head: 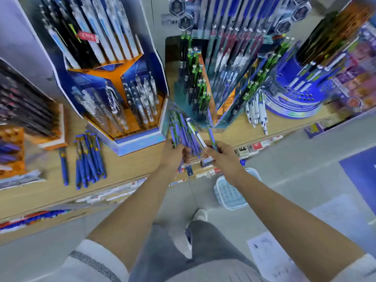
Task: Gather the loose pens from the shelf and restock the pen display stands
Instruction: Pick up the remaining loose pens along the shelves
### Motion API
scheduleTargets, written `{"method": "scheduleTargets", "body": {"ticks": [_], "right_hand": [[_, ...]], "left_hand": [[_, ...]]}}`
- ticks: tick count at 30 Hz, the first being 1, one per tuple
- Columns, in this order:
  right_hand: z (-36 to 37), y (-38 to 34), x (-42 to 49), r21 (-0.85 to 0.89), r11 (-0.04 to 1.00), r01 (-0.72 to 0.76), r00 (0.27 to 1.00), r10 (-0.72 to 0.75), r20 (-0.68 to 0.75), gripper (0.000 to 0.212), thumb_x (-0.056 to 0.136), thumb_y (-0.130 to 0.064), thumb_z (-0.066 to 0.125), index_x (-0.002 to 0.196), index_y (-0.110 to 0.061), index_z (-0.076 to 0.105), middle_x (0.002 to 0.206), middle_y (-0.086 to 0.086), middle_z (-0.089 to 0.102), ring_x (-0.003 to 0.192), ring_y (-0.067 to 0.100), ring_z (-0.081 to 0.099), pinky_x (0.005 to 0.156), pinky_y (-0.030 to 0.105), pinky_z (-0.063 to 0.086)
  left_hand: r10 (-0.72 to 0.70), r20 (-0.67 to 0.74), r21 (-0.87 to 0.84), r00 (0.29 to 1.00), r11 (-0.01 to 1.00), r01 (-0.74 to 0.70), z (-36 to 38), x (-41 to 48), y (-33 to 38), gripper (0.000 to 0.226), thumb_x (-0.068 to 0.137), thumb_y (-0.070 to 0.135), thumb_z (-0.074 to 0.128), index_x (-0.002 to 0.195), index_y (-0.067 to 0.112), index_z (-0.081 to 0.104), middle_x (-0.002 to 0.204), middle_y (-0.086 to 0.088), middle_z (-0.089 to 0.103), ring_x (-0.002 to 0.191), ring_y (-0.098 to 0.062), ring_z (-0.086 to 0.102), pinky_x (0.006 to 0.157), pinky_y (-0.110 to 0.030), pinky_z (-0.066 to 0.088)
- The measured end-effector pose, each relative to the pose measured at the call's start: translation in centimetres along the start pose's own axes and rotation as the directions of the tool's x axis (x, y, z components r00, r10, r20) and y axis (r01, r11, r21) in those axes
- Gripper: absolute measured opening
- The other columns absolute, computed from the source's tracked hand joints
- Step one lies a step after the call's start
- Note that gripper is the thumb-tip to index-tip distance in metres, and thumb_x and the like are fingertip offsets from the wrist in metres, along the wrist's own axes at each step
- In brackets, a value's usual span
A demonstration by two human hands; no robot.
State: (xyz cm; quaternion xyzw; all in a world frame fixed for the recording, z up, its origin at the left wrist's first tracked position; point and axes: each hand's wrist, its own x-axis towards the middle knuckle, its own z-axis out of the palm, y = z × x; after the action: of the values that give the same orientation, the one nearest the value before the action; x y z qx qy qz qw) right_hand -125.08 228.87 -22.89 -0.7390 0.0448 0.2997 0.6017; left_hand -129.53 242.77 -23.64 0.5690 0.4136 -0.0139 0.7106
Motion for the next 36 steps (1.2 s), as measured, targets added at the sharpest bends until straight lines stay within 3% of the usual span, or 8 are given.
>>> {"method": "scheduleTargets", "body": {"ticks": [5, 11, 18, 22, 24, 26, 30, 36], "right_hand": [[-0.2, -0.8, 2.1, -0.012, 0.999, -0.036, 0.999, 0.036, 0.025, 0.017, 0.094, -0.008, 0.058, 0.111, -0.009, 0.062, 0.062, -0.001, 0.055, 0.041, 0.006, 0.037, 0.040, 0.016, 0.028], [1.4, -1.2, 4.0, -0.010, 1.000, -0.005, 0.998, 0.006, 0.056, 0.007, 0.093, -0.004, 0.059, 0.095, -0.001, 0.065, 0.065, 0.003, 0.061, 0.059, 0.016, 0.057, 0.064, 0.033, 0.046], [2.8, -1.6, 3.6, 0.049, 0.996, -0.081, 0.995, 0.077, 0.070, 0.024, 0.095, -0.002, 0.056, 0.120, -0.003, 0.057, 0.076, 0.009, 0.061, 0.048, 0.001, 0.060, 0.039, 0.015, 0.038], [2.9, -1.3, 3.7, 0.061, 0.996, -0.061, 0.997, 0.058, 0.049, 0.025, 0.095, -0.002, 0.056, 0.119, 0.001, 0.058, 0.075, 0.011, 0.063, 0.050, 0.001, 0.062, 0.041, 0.015, 0.040], [2.9, -1.4, 3.8, 0.058, 0.997, -0.052, 0.998, 0.050, 0.038, 0.025, 0.095, -0.002, 0.057, 0.119, 0.003, 0.059, 0.074, 0.011, 0.063, 0.050, 0.001, 0.062, 0.042, 0.015, 0.041], [2.9, -1.5, 3.8, 0.061, 0.997, -0.047, 0.998, 0.045, 0.037, 0.024, 0.095, -0.002, 0.056, 0.119, 0.002, 0.059, 0.073, 0.010, 0.063, 0.051, 0.002, 0.062, 0.043, 0.014, 0.041], [3.5, -1.4, 3.5, 0.068, 0.997, -0.048, 0.998, 0.045, 0.055, 0.023, 0.094, 0.003, 0.055, 0.117, 0.003, 0.056, 0.077, 0.012, 0.061, 0.054, 0.002, 0.066, 0.041, 0.013, 0.040], [4.5, -0.9, 3.7, 0.112, 0.993, -0.030, 0.998, 0.023, 0.059, 0.020, 0.091, 0.008, 0.056, 0.110, 0.001, 0.055, 0.075, 0.013, 0.059, 0.054, 0.004, 0.066, 0.045, 0.011, 0.042]], "left_hand": [[-0.004, -0.092, 0.006, 0.996, 1.000, 0.005, 0.8, 1.6, 0.7, 0.044, 0.098, 0.000, 0.040, 0.140, -0.003, 0.029, 0.072, -0.011, 0.056, 0.035, -0.010, 0.049, 0.034, -0.020, 0.042], [0.131, -0.117, 0.231, 0.984, 0.968, -0.101, 0.3, 3.0, 1.6, 0.028, 0.096, 0.005, 0.046, 0.123, 0.005, 0.050, 0.077, -0.013, 0.054, 0.057, -0.021, 0.050, 0.050, -0.030, 0.042], [0.164, -0.117, 0.286, 0.979, 0.950, -0.125, -0.5, 3.8, 0.6, 0.032, 0.088, -0.012, 0.039, 0.106, 0.006, 0.058, 0.077, -0.013, 0.050, 0.063, -0.027, 0.038, 0.059, -0.035, 0.037], [0.141, -0.221, 0.218, 0.965, 0.972, -0.092, -0.7, 3.9, 0.3, 0.030, 0.090, -0.002, 0.055, 0.070, 0.018, 0.048, 0.065, 0.002, 0.040, 0.066, -0.020, 0.035, 0.070, -0.028, 0.034], [0.110, -0.275, 0.120, 0.955, 0.990, -0.079, -0.7, 3.9, 0.7, 0.006, 0.088, 0.006, 0.065, 0.092, 0.011, 0.066, 0.082, 0.000, 0.058, 0.086, -0.022, 0.054, 0.088, -0.030, 0.043], [0.065, -0.342, 0.076, 0.938, 0.996, -0.041, -0.6, 4.0, 0.9, 0.030, 0.085, 0.013, 0.071, 0.113, 0.004, 0.064, 0.101, -0.009, 0.068, 0.102, -0.025, 0.061, 0.095, -0.033, 0.047], [0.041, -0.389, 0.056, 0.921, 0.998, -0.021, -0.3, 4.4, 0.8, 0.024, 0.082, 0.014, 0.074, 0.105, 0.006, 0.068, 0.106, -0.010, 0.071, 0.099, -0.025, 0.066, 0.086, -0.031, 0.050], [0.072, -0.378, 0.101, 0.923, 0.994, -0.037, -0.6, 4.1, 0.0, 0.026, 0.087, 0.012, 0.068, 0.112, 0.003, 0.069, 0.109, -0.013, 0.070, 0.102, -0.027, 0.066, 0.092, -0.037, 0.052]]}}
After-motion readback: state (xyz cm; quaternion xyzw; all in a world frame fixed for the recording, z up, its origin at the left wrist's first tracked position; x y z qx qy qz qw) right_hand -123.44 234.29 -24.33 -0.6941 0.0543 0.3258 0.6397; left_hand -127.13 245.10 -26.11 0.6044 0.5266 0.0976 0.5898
